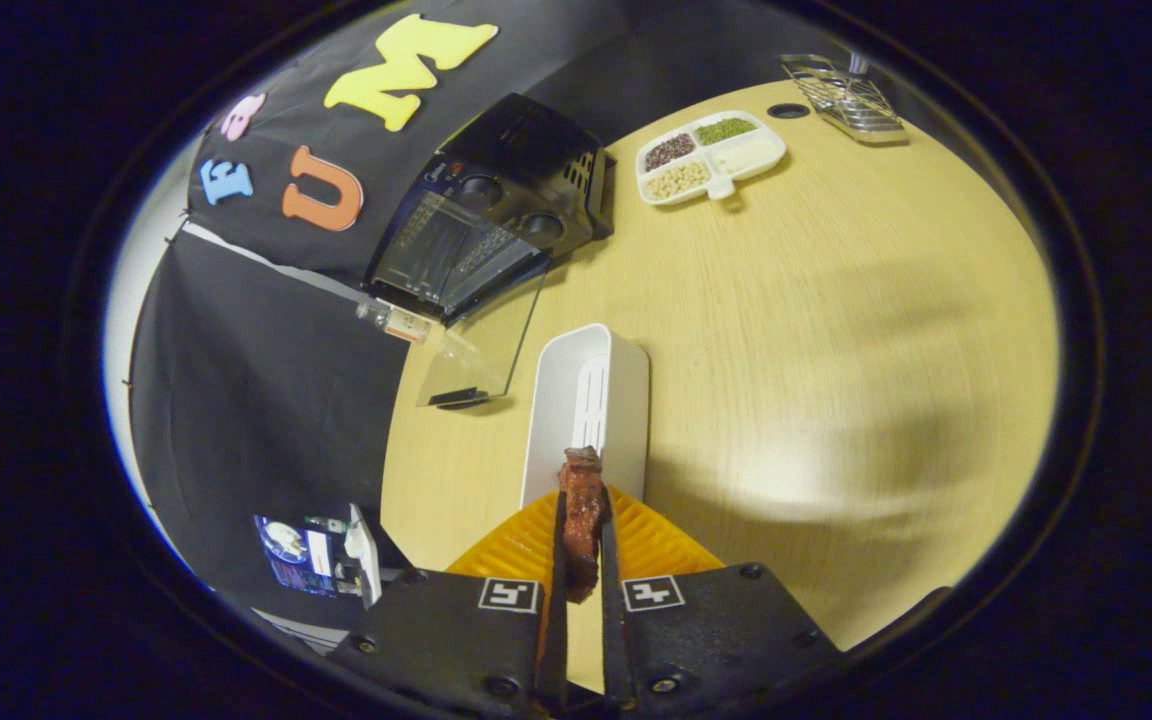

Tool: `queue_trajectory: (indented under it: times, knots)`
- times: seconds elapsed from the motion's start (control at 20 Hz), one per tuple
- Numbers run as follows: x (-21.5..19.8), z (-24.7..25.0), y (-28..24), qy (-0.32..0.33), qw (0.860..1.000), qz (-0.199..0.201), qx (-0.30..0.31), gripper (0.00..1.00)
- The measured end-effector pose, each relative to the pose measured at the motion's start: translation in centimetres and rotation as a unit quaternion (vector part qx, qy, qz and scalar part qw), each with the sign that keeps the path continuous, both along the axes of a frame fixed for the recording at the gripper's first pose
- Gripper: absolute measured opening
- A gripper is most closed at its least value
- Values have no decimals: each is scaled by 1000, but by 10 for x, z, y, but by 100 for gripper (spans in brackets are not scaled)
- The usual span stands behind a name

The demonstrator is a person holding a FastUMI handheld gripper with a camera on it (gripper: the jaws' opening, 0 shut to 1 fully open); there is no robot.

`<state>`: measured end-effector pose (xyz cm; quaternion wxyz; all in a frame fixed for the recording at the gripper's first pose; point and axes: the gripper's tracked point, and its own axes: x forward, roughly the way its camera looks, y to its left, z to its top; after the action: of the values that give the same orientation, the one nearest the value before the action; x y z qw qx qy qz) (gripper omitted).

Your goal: Open the toaster oven, put the food inside, and close the toaster oven door.

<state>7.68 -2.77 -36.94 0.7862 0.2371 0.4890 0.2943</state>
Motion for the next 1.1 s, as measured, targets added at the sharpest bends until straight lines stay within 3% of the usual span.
queue_trajectory:
  times: [0.3,0.6,0.85,1.1]
  knots:
    - [6,50,10,-29,998,-17,45,14]
    - [17,86,70,-10,988,-93,120,14]
    - [48,105,151,-20,965,-173,195,13]
    - [98,118,221,-46,921,-272,275,13]
